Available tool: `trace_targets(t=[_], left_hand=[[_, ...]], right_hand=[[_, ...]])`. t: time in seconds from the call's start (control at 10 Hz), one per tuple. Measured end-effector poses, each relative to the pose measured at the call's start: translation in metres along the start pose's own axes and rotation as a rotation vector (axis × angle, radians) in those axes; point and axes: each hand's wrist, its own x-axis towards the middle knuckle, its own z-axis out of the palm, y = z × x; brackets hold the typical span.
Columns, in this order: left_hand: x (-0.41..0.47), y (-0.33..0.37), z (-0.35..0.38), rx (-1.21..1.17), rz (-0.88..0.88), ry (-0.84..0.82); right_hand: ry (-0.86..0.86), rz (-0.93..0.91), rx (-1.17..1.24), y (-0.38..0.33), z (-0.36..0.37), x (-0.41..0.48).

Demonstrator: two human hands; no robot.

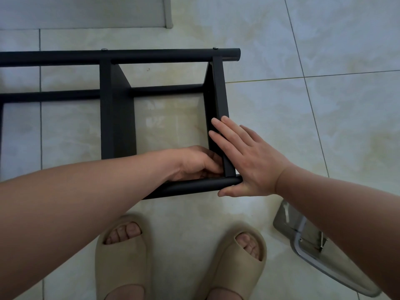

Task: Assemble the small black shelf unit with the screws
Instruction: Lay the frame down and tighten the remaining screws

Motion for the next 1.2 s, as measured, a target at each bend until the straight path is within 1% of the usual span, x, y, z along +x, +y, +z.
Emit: trace_targets(t=[0.2,0.3,0.5,0.8,1.0,1.2], left_hand=[[0.0,-0.001,0.002,-0.034,0.006,-0.007],[-0.002,0.0,0.005,-0.028,-0.021,-0.035],[-0.004,0.007,0.005,-0.006,-0.071,0.017],[-0.003,0.018,0.006,0.044,-0.132,0.025],[-0.002,0.021,0.006,0.083,-0.128,0.039],[-0.001,0.017,0.004,0.045,-0.084,0.02]], right_hand=[[-0.003,0.002,-0.003,0.0,-0.001,0.0],[-0.001,0.0,0.002,0.0,-0.001,0.0],[-0.005,0.006,-0.016,-0.001,-0.001,0.0],[0.001,-0.002,-0.079,-0.001,-0.001,0.0],[0.004,-0.003,-0.089,0.0,0.0,0.0],[0.009,-0.001,-0.101,-0.001,0.001,-0.001]])
